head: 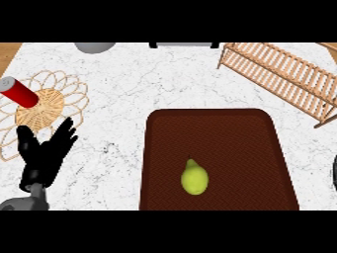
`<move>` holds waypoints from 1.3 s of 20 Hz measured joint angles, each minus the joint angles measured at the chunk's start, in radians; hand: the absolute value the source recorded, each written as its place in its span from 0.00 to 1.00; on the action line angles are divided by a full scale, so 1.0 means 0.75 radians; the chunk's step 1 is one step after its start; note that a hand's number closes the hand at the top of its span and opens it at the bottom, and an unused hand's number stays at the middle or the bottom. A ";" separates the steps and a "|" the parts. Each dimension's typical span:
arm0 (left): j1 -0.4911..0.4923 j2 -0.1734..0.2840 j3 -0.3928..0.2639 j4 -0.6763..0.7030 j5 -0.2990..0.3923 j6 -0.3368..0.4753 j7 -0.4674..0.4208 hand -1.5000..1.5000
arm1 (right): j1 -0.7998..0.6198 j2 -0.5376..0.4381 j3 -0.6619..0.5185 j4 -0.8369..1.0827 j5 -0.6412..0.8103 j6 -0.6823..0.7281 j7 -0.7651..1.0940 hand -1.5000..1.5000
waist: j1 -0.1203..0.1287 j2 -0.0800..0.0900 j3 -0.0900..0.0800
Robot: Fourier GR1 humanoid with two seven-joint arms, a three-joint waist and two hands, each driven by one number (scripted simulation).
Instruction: Pick the tomato from the tray and place it in the tiered shelf
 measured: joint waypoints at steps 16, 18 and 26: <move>-0.022 -0.045 -0.010 0.010 -0.049 0.014 -0.015 0.50 | 0.028 -0.155 -0.065 0.440 0.001 -0.177 -0.318 1.00 | 0.015 0.005 0.002; -0.015 -0.050 -0.013 0.001 -0.056 0.016 -0.020 0.50 | 0.029 -0.154 -0.064 0.479 0.008 -0.217 -0.345 1.00 | 0.015 0.005 0.002; -0.030 -0.039 0.005 0.017 -0.049 -0.014 -0.001 0.50 | -0.001 -0.168 -0.093 0.639 -0.015 -0.322 -0.499 1.00 | 0.017 0.006 0.002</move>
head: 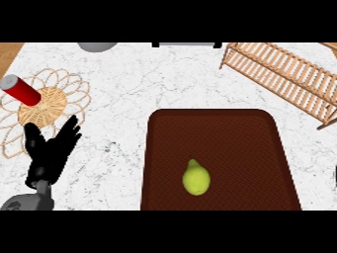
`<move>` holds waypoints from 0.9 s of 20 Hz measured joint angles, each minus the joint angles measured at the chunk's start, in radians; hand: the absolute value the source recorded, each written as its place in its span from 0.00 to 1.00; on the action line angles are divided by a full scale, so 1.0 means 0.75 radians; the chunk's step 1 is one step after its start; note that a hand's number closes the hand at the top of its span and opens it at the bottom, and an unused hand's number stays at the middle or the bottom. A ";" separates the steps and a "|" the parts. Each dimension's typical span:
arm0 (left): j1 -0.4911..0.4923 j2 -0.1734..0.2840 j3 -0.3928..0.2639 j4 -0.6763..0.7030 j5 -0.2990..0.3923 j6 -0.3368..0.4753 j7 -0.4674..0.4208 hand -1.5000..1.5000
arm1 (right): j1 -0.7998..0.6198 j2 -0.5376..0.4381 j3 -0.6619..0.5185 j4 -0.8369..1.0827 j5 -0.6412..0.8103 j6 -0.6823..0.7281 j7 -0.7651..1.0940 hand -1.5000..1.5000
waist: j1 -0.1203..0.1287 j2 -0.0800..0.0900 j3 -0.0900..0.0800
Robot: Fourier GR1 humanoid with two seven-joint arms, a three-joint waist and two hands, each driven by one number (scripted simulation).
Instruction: Pick the tomato from the tray and place it in the tiered shelf
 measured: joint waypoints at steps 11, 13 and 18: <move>0.010 0.002 0.017 -0.007 0.002 -0.018 -0.002 0.50 | -0.022 -0.004 -0.060 0.030 -0.032 -0.141 0.023 0.00 | -0.003 -0.001 0.000; 0.009 0.005 0.024 0.008 0.003 -0.024 -0.014 0.50 | -0.031 -0.018 -0.096 0.019 -0.062 -0.180 0.024 0.00 | -0.005 -0.002 0.001; -0.006 0.009 0.033 0.010 0.007 -0.027 0.005 0.50 | -0.047 -0.015 -0.199 -0.003 -0.167 -0.306 -0.018 0.00 | -0.002 0.000 0.000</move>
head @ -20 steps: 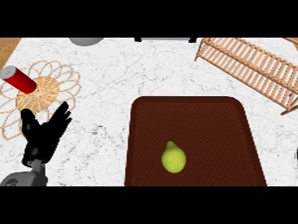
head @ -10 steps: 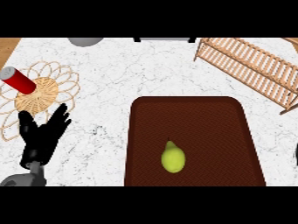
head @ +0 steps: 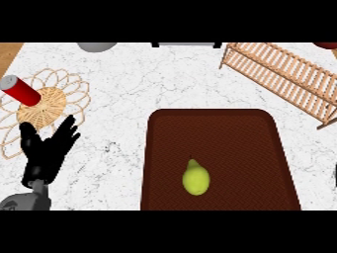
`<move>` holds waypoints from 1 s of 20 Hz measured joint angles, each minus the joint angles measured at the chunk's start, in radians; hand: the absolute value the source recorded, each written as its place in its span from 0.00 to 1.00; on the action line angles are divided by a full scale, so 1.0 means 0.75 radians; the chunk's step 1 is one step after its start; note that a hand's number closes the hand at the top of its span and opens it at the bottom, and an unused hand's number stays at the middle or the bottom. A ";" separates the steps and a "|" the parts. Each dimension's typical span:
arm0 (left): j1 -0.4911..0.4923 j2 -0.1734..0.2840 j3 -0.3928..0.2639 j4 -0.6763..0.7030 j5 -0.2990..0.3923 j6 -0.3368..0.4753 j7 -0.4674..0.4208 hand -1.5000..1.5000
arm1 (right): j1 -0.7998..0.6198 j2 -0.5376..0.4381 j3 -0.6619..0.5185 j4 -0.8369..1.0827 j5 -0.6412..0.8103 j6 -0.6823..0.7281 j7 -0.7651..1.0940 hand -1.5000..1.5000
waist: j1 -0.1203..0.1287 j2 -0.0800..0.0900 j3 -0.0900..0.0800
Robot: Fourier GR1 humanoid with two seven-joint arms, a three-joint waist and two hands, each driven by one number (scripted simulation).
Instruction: Pick the tomato from the tray and place it in the tiered shelf
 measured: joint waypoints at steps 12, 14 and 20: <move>0.031 -0.009 0.010 -0.016 -0.008 0.001 -0.016 0.50 | 0.056 -0.072 -0.115 -0.184 -0.095 -0.249 0.020 0.00 | -0.021 -0.010 0.000; 0.029 -0.010 0.014 -0.011 -0.011 0.007 -0.011 0.50 | 0.080 -0.095 -0.115 -0.216 -0.066 -0.293 0.072 0.00 | -0.026 -0.011 0.000; 0.063 -0.009 0.032 -0.025 -0.006 0.011 -0.025 0.50 | 0.231 -0.200 -0.180 -0.470 -0.095 -0.274 0.200 0.00 | -0.053 -0.021 -0.001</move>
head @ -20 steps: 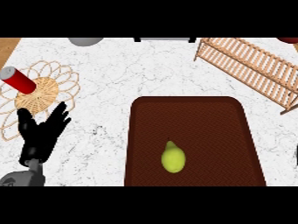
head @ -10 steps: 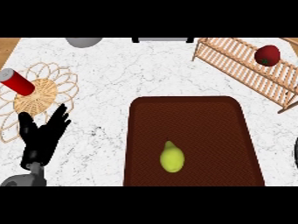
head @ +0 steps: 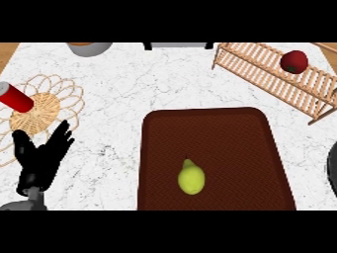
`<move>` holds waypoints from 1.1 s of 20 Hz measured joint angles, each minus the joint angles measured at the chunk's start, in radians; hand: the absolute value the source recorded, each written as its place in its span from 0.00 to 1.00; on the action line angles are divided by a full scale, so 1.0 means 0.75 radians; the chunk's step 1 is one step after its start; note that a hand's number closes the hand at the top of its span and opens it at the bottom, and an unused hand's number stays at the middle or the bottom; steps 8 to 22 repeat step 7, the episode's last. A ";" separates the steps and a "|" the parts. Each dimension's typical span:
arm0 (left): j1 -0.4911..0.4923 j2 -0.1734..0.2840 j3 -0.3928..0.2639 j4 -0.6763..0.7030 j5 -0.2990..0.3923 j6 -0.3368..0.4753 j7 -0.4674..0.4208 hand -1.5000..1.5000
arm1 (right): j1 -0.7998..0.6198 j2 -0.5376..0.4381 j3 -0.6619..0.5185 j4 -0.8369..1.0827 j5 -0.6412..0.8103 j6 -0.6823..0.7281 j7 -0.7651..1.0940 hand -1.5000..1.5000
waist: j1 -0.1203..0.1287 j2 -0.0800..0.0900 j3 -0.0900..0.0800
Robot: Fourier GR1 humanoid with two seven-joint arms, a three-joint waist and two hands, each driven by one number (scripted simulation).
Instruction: Pick the tomato from the tray and place it in the tiered shelf
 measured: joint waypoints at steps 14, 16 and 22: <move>0.002 -0.006 0.005 0.006 0.000 -0.008 -0.009 0.50 | 0.273 -0.066 -0.108 -0.434 -0.169 0.205 0.134 0.00 | -0.009 -0.002 0.001; 0.002 -0.006 0.005 0.006 0.000 -0.008 -0.009 0.50 | 0.273 -0.066 -0.108 -0.434 -0.169 0.205 0.134 0.00 | -0.009 -0.002 0.001; 0.002 -0.006 0.005 0.006 0.000 -0.008 -0.009 0.50 | 0.273 -0.066 -0.108 -0.434 -0.169 0.205 0.134 0.00 | -0.009 -0.002 0.001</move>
